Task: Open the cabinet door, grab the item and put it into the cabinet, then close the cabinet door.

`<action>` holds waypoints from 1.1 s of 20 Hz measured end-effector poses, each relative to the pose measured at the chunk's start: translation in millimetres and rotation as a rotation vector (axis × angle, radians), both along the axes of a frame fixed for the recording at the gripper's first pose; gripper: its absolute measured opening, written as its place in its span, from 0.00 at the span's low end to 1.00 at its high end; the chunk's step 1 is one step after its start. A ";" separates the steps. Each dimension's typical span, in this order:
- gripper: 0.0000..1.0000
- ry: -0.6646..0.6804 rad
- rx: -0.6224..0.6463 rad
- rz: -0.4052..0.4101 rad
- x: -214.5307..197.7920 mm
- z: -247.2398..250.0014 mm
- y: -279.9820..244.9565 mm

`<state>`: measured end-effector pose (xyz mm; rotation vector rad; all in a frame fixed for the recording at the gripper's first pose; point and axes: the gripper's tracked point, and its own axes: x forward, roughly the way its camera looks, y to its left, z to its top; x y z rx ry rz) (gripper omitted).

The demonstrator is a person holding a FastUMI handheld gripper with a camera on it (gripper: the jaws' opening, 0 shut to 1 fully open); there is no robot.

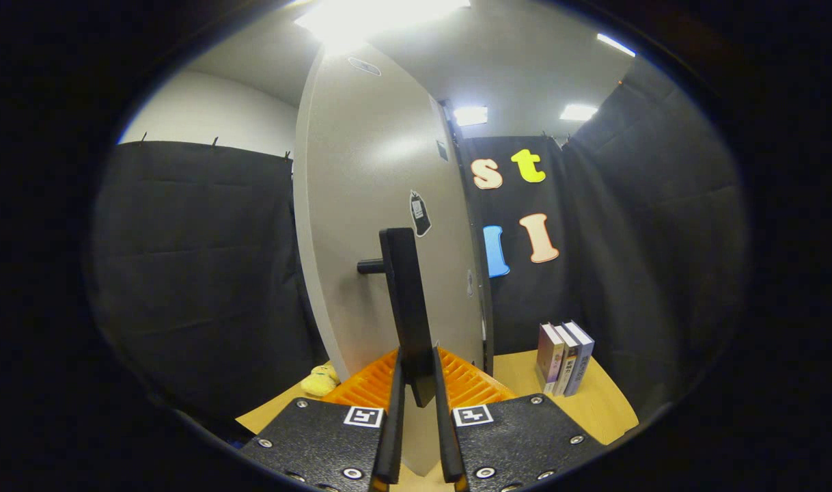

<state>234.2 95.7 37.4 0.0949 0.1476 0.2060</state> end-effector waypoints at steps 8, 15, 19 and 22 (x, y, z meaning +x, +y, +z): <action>0.17 -0.045 -0.119 -0.219 -6.4 3.7 -62.8; 0.17 -0.124 -0.108 -0.221 -32.0 22.1 -53.4; 0.21 -0.258 -0.125 -0.219 -48.4 53.0 -37.0; 0.44 -0.266 -0.138 -0.156 -47.3 48.7 -0.5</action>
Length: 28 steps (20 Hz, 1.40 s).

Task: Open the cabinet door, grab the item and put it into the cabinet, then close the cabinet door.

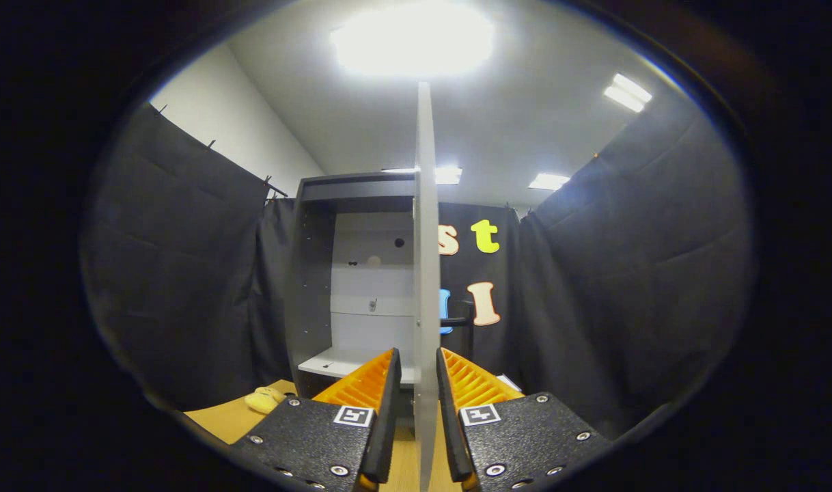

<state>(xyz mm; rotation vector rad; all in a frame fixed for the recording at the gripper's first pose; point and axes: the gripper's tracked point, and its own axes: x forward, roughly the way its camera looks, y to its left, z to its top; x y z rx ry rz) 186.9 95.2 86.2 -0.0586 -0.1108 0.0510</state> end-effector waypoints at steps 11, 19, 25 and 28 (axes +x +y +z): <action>0.95 0.104 0.100 0.118 38.2 -73.8 95.5; 0.94 0.207 0.097 0.138 56.7 -150.0 139.4; 0.94 0.295 0.050 0.198 59.3 -212.6 185.1; 0.94 0.338 0.030 0.225 60.8 -241.2 203.6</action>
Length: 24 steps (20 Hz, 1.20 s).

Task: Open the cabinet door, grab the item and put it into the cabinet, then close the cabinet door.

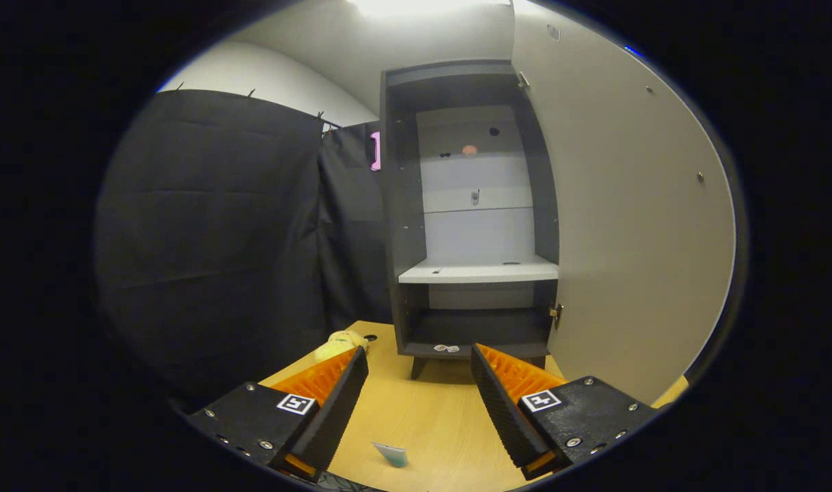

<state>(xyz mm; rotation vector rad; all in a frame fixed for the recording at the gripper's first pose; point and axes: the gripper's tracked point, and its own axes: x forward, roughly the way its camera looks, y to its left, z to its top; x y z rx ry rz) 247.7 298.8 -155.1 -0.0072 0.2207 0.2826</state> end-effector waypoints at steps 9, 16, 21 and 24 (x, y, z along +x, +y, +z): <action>0.94 0.199 -0.051 0.029 1.5 -103.7 28.4; 0.94 0.336 -0.094 0.062 -8.0 -165.6 43.1; 0.94 0.413 -0.120 0.075 -15.2 -196.9 46.6; 0.92 0.480 -0.148 0.049 -19.3 -222.8 40.0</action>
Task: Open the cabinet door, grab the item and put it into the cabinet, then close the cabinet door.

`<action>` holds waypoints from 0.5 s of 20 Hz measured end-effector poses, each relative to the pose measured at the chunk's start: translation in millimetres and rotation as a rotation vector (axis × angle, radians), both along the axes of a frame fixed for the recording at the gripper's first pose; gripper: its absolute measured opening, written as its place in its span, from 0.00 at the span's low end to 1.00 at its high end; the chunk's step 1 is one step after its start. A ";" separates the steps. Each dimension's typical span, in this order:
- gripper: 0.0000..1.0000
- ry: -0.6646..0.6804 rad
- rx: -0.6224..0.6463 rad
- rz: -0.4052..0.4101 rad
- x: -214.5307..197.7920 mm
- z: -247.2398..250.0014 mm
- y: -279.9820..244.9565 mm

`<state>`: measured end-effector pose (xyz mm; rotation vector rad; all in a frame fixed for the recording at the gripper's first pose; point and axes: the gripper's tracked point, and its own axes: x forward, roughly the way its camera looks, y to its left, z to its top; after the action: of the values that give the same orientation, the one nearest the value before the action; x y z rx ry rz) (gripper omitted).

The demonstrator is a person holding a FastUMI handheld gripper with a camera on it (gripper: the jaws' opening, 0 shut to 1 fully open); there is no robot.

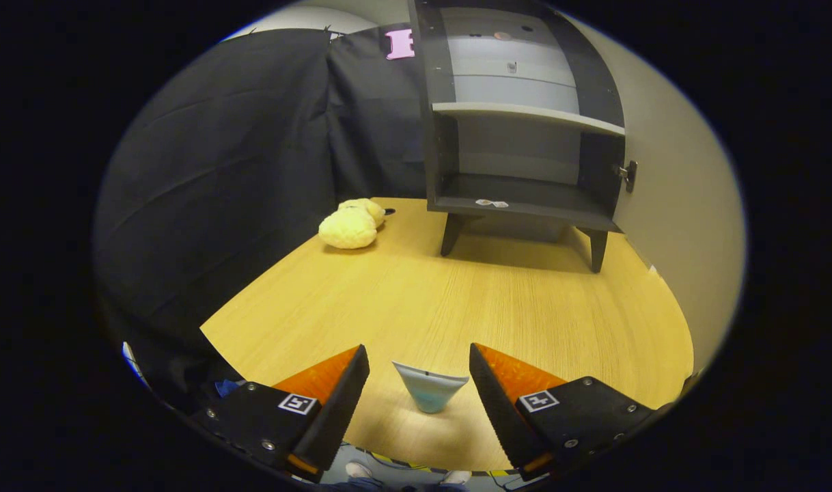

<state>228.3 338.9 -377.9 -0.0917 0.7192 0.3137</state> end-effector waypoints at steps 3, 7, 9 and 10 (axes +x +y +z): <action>0.86 0.067 -0.015 -0.024 -6.4 -23.1 -6.3; 0.75 0.125 -0.014 -0.044 -16.2 -42.5 -10.6; 0.73 0.128 -0.006 -0.051 -15.1 -44.7 -9.8; 0.73 0.122 -0.002 -0.054 -13.3 -44.9 -8.6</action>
<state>215.0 330.3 -422.7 -0.0552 0.8414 0.2684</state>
